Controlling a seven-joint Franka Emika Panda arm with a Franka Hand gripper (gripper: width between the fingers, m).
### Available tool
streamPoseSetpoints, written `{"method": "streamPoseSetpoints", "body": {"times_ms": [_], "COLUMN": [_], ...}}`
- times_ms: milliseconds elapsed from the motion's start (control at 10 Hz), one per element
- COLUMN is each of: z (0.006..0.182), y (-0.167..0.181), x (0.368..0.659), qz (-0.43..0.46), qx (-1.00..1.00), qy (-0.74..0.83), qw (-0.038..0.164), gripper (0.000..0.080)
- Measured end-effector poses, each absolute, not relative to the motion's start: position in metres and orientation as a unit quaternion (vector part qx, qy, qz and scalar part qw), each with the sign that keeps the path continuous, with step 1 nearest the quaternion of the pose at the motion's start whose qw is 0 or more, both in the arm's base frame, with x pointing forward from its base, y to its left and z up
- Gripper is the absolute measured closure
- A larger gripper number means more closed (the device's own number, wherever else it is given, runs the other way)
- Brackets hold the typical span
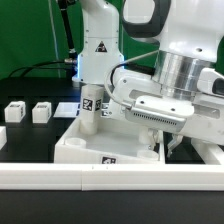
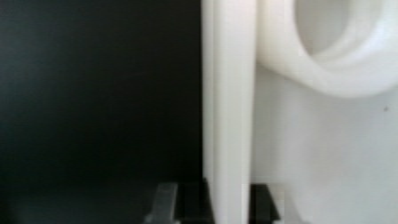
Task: Assemble square table
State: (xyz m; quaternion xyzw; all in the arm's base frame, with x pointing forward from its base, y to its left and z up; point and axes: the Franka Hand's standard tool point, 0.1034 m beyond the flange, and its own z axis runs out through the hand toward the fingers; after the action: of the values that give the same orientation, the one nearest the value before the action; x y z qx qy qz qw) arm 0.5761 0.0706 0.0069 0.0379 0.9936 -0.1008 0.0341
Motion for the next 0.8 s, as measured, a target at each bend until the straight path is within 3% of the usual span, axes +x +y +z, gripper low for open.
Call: {"method": "streamPoseSetpoints", "body": {"times_ms": [800], "z": [0.007], "y": [0.08], "x": [0.576], "qz": [-0.046], "qx": [-0.029], "qy": [0.997], "qw": [0.045], "gripper": [0.0739]}}
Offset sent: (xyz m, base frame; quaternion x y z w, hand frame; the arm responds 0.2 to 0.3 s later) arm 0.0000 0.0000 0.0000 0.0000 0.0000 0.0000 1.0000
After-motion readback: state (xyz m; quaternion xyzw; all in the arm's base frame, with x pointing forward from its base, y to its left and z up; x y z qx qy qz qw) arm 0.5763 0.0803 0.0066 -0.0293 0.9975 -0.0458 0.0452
